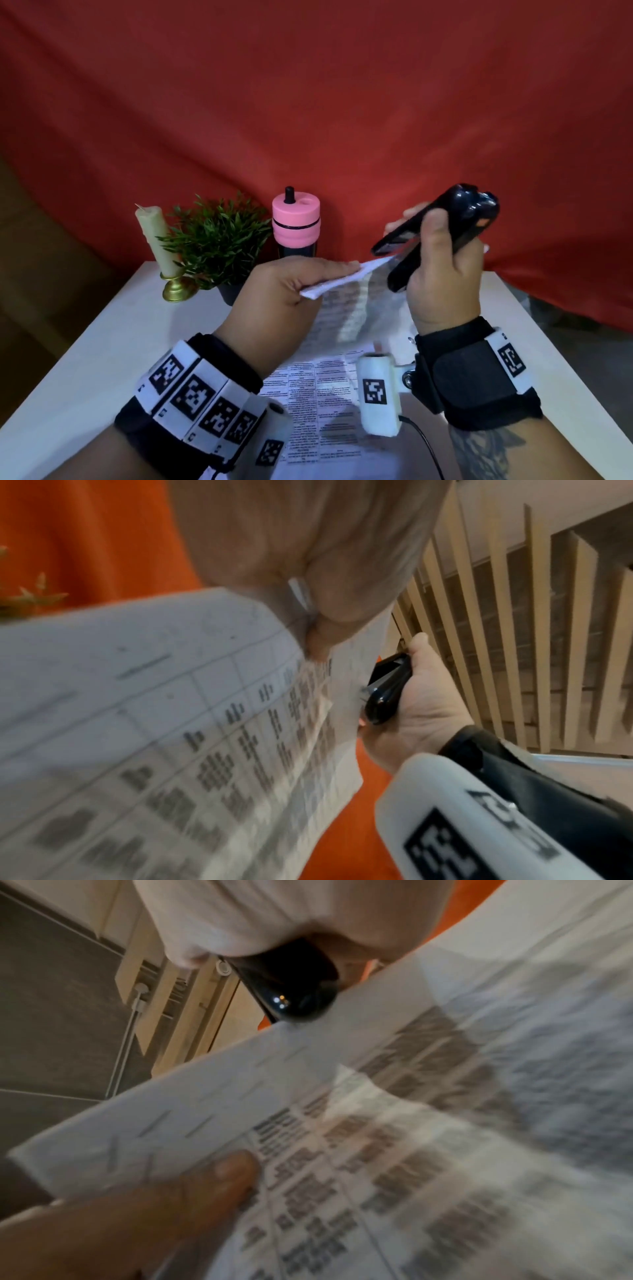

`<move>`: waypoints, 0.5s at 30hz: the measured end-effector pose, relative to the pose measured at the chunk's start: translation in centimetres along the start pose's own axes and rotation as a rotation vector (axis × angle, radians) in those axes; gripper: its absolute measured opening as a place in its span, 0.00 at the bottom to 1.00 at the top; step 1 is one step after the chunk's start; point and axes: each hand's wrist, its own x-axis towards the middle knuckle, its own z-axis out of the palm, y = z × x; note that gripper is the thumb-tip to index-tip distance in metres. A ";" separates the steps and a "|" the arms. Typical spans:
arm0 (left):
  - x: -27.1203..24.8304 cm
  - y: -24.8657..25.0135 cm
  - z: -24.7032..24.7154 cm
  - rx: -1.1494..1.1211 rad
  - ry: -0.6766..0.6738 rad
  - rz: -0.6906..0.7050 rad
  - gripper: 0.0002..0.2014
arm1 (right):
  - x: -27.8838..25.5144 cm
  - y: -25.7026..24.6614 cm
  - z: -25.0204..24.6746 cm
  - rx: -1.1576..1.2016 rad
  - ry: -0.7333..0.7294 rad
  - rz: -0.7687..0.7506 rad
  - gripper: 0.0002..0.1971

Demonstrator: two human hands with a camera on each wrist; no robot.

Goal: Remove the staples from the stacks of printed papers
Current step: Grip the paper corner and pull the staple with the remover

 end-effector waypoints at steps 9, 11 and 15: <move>-0.4 0.1 -0.2 0.079 0.091 0.291 0.12 | -0.4 -0.6 -1.4 -0.021 0.001 -0.373 0.28; -0.3 0.1 0.0 0.026 0.090 0.275 0.13 | -0.3 -0.5 -1.5 -0.046 -0.022 -0.425 0.24; -0.5 0.1 -0.1 0.005 0.083 0.287 0.12 | -0.4 -0.4 -1.4 -0.041 -0.037 -0.416 0.22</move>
